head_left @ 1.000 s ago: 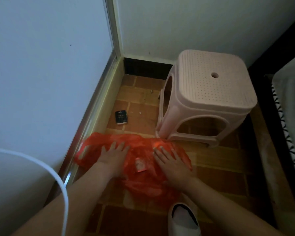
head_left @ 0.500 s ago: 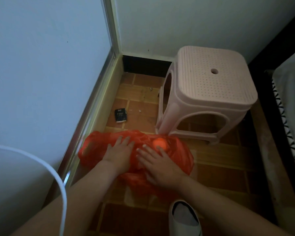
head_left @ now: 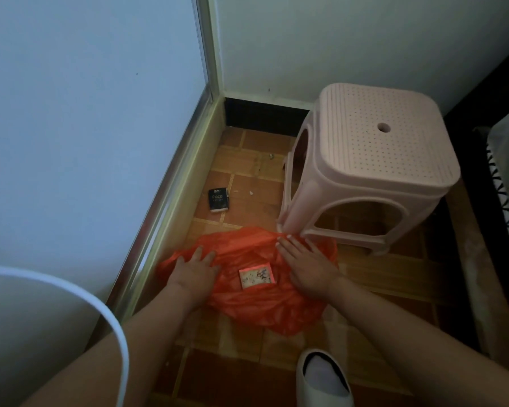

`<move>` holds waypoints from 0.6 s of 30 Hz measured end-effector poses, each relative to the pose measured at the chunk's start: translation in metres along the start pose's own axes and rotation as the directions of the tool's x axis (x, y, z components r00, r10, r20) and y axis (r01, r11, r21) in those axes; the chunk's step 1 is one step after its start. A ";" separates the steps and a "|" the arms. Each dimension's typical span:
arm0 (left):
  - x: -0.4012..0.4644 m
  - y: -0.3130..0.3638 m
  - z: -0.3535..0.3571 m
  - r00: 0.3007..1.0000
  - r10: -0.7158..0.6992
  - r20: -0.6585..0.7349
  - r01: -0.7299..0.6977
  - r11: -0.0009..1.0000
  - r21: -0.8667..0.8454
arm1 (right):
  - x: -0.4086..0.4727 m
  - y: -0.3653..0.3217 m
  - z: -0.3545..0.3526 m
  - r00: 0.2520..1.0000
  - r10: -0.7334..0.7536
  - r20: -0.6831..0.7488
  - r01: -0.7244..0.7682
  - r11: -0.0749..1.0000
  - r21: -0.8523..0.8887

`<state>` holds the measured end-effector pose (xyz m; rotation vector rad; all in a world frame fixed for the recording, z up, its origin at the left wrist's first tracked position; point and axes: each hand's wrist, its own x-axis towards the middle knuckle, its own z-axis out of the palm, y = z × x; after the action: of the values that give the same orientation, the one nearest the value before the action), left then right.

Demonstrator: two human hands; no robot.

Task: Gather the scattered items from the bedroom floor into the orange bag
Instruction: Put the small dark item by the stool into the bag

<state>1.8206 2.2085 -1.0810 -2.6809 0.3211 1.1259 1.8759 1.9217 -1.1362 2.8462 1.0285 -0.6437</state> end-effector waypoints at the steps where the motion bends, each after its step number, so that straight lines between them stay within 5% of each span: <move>1: -0.001 -0.001 -0.002 1.000 -0.003 -0.002 0.003 1.000 -0.018 | 0.001 -0.001 0.000 1.000 0.022 0.007 -0.022 0.999 0.037; 6: -0.007 -0.001 -0.005 1.000 0.015 -0.028 -0.019 0.991 -0.133 | 0.009 -0.008 -0.006 0.998 0.055 0.039 -0.060 0.989 0.134; 18: -0.018 -0.012 -0.013 0.937 -0.020 -0.348 -0.112 0.928 -0.356 | 0.045 -0.039 -0.055 0.970 0.007 -0.243 0.073 0.945 0.319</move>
<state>1.8207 2.2184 -1.0576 -3.2317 0.2478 0.7804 1.9033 1.9892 -1.0998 3.2704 1.0952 -0.5208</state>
